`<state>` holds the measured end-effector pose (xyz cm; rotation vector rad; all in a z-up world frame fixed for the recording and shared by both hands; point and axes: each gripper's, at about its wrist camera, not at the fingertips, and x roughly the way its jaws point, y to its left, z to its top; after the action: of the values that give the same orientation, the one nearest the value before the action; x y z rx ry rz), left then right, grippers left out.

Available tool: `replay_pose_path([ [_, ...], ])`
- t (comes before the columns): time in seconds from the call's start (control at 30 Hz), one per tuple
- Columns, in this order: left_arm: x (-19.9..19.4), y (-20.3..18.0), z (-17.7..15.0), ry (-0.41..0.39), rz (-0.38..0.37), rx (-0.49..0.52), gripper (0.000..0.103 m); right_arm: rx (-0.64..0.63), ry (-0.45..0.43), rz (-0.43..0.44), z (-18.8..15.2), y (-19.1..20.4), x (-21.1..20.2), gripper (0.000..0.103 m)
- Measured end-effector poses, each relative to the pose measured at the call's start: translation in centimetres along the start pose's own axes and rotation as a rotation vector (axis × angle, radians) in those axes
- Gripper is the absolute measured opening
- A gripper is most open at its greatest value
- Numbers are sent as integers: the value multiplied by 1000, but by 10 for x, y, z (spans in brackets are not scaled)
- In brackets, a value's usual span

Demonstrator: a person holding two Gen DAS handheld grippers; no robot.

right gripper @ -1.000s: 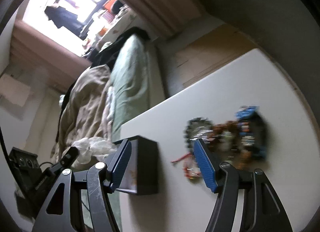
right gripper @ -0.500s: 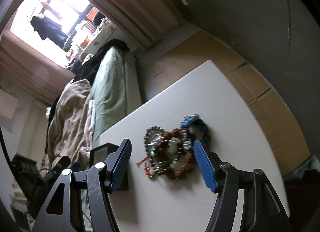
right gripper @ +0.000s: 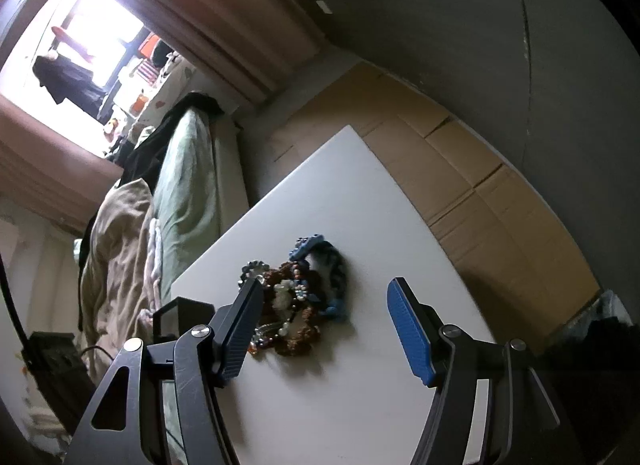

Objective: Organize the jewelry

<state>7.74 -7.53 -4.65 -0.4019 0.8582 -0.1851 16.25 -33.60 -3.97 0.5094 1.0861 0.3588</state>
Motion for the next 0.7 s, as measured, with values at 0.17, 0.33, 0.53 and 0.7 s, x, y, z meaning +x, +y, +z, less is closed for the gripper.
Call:
replay_pose_path([
  [0.17, 17, -11, -7, 28, 21, 36, 42, 14, 6, 12, 1, -7, -2, 65],
  [0.33, 36, -21, -14, 46, 71, 86, 36, 31, 10, 9, 4, -12, -1, 65],
  [0.53, 55, -28, -18, 65, 123, 140, 29, 26, 15, 2, 8, -11, 2, 65],
  [0.7, 71, -23, -20, 105, 173, 151, 16, 15, 24, -2, 10, -7, 7, 65],
])
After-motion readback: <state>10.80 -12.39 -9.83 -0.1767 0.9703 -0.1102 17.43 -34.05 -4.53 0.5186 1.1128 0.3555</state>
